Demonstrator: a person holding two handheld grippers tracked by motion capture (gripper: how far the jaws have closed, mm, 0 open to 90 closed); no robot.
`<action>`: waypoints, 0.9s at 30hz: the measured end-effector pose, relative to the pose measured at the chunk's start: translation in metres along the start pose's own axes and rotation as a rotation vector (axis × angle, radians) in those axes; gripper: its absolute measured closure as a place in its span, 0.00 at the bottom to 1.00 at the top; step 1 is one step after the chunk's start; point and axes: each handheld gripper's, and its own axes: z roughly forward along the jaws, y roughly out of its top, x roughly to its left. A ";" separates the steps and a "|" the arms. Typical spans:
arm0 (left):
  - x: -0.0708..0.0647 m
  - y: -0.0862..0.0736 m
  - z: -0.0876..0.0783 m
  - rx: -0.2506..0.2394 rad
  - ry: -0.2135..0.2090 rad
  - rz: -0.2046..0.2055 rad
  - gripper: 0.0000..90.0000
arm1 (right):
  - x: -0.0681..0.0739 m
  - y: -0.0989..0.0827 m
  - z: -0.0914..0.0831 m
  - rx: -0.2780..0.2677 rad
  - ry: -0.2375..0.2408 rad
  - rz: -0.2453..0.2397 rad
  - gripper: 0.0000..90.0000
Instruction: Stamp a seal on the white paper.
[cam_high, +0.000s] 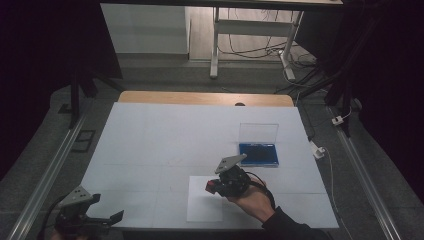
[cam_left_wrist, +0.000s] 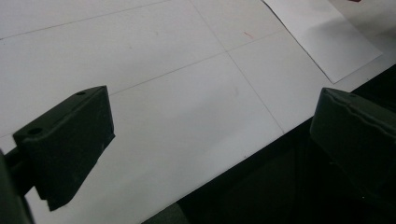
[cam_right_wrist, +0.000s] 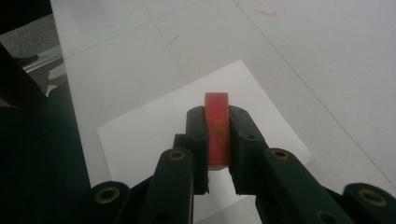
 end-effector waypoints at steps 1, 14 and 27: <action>0.000 0.000 0.000 0.001 0.000 0.000 0.00 | 0.001 0.000 0.001 0.002 0.003 0.000 0.88; 0.000 0.000 0.000 0.001 0.000 0.001 0.00 | 0.011 0.003 0.018 0.038 0.002 -0.063 0.88; 0.000 0.000 0.000 0.001 0.000 0.004 0.00 | 0.009 -0.002 0.031 0.068 -0.011 -0.083 0.88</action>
